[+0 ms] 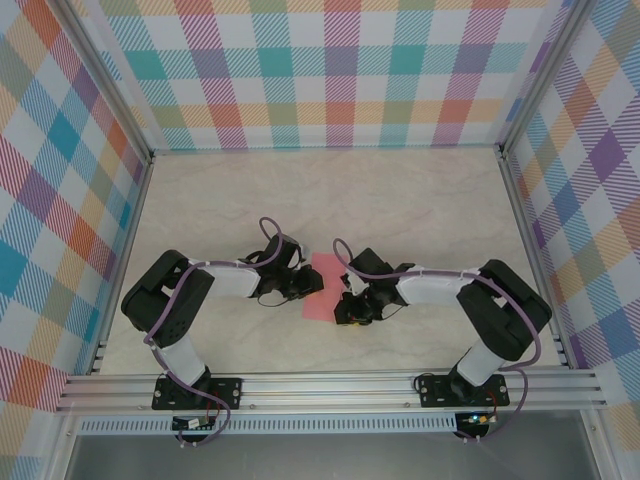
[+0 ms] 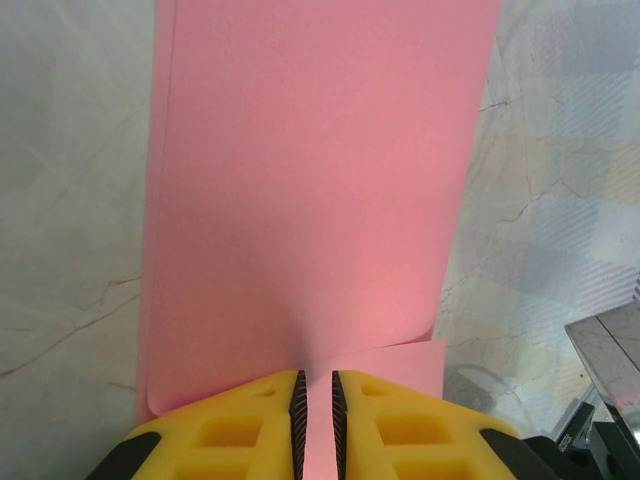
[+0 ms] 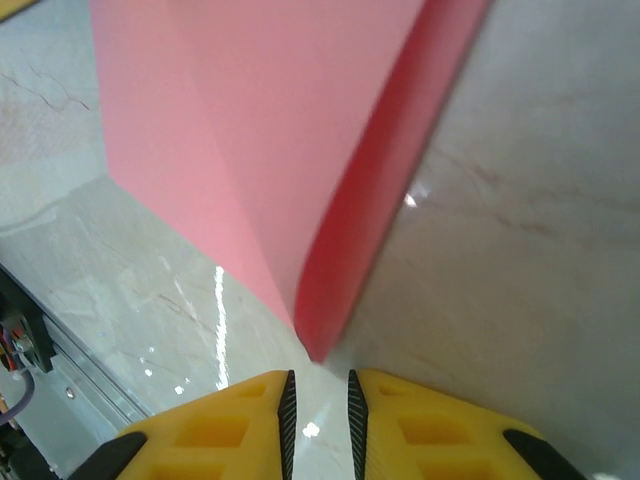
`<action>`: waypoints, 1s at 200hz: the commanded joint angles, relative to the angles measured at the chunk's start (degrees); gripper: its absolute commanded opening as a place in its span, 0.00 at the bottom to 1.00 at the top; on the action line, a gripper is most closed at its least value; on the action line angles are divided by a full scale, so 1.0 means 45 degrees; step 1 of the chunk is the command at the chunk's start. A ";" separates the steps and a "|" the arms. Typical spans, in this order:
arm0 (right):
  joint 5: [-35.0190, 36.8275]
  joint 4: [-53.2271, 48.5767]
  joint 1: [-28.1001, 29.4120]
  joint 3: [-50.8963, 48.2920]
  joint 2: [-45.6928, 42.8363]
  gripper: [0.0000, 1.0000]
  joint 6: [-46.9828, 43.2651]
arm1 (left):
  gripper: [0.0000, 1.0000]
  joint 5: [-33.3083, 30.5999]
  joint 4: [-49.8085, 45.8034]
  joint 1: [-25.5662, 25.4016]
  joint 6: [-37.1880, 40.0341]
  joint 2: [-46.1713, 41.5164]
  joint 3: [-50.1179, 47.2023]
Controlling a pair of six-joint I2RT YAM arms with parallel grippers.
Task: Fold a paper plane with a square sheet of paper (pick it up from the middle)
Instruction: Fold the triangle a second time at the center of the table.
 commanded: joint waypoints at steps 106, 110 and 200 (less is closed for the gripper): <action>-0.0488 0.0248 0.0079 0.1797 0.1666 0.12 0.0977 | 0.18 -0.0255 -0.1247 -0.0029 0.0458 0.0429 0.0094; -0.0383 0.0180 0.0079 0.1720 0.1715 0.12 0.0969 | 0.18 -0.0262 -0.1252 -0.0029 0.0466 0.0417 0.0101; -0.0212 0.1180 0.0039 -0.0146 0.2149 0.11 0.1640 | 0.24 -0.0412 -0.1418 -0.0029 0.0481 -0.0904 0.0375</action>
